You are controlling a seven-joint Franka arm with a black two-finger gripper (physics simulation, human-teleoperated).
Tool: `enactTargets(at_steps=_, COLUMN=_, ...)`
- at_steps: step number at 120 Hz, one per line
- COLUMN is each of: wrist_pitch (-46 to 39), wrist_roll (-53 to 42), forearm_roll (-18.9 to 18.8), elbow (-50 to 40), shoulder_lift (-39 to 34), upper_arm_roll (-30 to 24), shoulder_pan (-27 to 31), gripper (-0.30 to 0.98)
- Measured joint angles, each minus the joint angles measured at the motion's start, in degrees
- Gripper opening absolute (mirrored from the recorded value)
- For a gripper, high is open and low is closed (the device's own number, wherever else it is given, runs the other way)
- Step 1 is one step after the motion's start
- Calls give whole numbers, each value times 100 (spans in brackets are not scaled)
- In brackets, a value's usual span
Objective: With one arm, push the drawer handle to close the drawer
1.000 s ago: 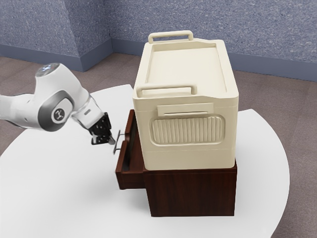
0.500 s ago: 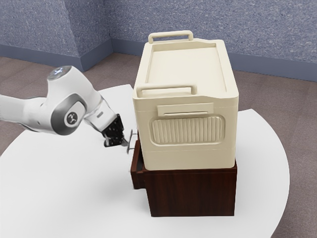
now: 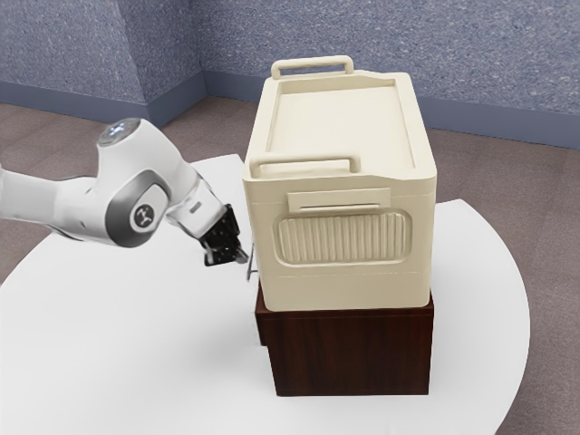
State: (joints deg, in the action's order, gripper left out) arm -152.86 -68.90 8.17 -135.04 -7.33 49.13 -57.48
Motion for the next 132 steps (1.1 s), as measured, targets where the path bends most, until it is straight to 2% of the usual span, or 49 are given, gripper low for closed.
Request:
enactTargets(at_steps=66, wrist_pitch=-216, wrist_roll=67, forearm_roll=235, elbow=-57, shoulder_lift=16, upper_arm_roll=8, shoulder_pan=-24, gripper=-10)
enactTargets(at_steps=132, wrist_pitch=-347, wrist_roll=124, forearm_roll=394, elbow=41, shoulder_lift=399, upper_arm_roll=-6, shoulder_pan=-122, gripper=-10)
